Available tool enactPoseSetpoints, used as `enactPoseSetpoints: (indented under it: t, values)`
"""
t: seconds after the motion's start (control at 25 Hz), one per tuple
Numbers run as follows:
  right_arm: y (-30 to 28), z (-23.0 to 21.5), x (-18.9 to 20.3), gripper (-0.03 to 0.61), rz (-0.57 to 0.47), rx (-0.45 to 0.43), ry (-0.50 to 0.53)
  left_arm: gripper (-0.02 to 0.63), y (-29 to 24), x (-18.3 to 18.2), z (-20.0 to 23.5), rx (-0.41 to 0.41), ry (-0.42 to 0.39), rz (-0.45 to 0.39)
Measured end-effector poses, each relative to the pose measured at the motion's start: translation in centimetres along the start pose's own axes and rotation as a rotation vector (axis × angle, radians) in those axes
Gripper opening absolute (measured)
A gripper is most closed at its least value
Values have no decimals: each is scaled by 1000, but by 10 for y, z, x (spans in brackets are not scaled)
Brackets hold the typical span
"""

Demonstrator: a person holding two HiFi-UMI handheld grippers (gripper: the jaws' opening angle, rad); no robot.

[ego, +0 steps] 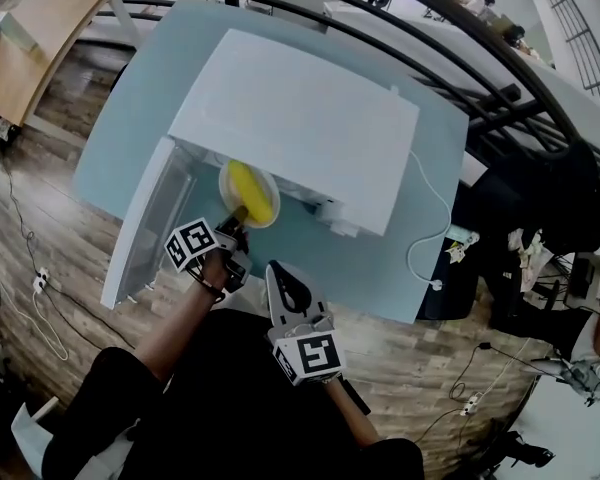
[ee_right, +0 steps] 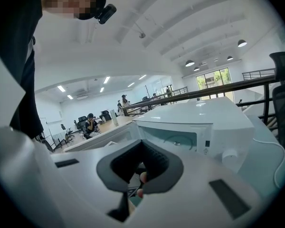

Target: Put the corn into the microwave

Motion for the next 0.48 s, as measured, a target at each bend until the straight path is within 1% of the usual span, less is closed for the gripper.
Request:
enactPoseSetpoints:
  t: [0.28, 0.48]
  values:
    - [-14, 2, -1, 9, 20, -52, 8, 20, -23, -3, 5, -23, 55, -28]
    - [-19, -6, -2, 9, 28, -52, 9, 20, -40, -3, 4, -32, 81, -47]
Point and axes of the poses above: the fingertips, and each gripper's own axes: y backward along the fingers, z to its left, x out of its underside, the point moved 1 cm from there along y, backward along the fingers, and after that the axes turned 10 degrees about -z, right-handed, at the moved point
